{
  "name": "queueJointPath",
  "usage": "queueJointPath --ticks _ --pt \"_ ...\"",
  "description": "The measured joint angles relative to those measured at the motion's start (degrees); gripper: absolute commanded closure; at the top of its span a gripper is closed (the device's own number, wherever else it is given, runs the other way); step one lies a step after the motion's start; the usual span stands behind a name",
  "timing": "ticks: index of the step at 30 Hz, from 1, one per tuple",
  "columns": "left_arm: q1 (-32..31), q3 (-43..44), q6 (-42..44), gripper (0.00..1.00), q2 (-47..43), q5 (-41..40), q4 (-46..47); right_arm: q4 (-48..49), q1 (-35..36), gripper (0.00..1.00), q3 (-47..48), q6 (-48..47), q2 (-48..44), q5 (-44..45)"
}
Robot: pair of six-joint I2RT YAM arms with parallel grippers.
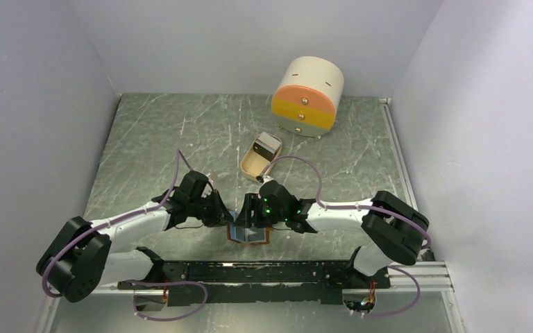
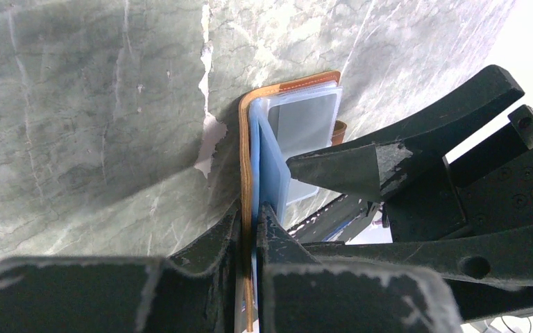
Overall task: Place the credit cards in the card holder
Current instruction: Insert the credit card into the card holder.
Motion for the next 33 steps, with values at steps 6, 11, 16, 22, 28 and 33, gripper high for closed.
queueJointPath --ticks 6,11,16,22,28,33 --pt "-0.04 0.00 -0.24 0.91 0.00 -0.07 -0.02 -0.55 0.09 0.46 0.81 -0.44 0.46 0.22" --pt "-0.09 0.00 -0.24 0.91 -0.33 -0.26 -0.48 -3.43 0.09 0.47 1.88 -1.46 0.48 2.29" --pt "-0.11 0.00 -0.24 0.91 -1.05 -0.39 -1.25 -7.23 0.09 0.49 2.54 -2.60 0.46 4.57" --pt "-0.11 0.00 -0.24 0.91 -1.27 -0.61 -1.70 -7.82 0.11 0.46 2.80 -2.84 0.22 4.31" --pt "-0.11 0.00 -0.28 0.91 -1.27 -0.63 -1.73 -6.03 0.37 0.42 2.84 -1.79 -0.59 2.38" --pt "-0.11 0.00 -0.33 0.91 -1.25 -0.61 -1.70 -5.86 1.11 0.40 3.10 -1.53 -0.59 1.77"
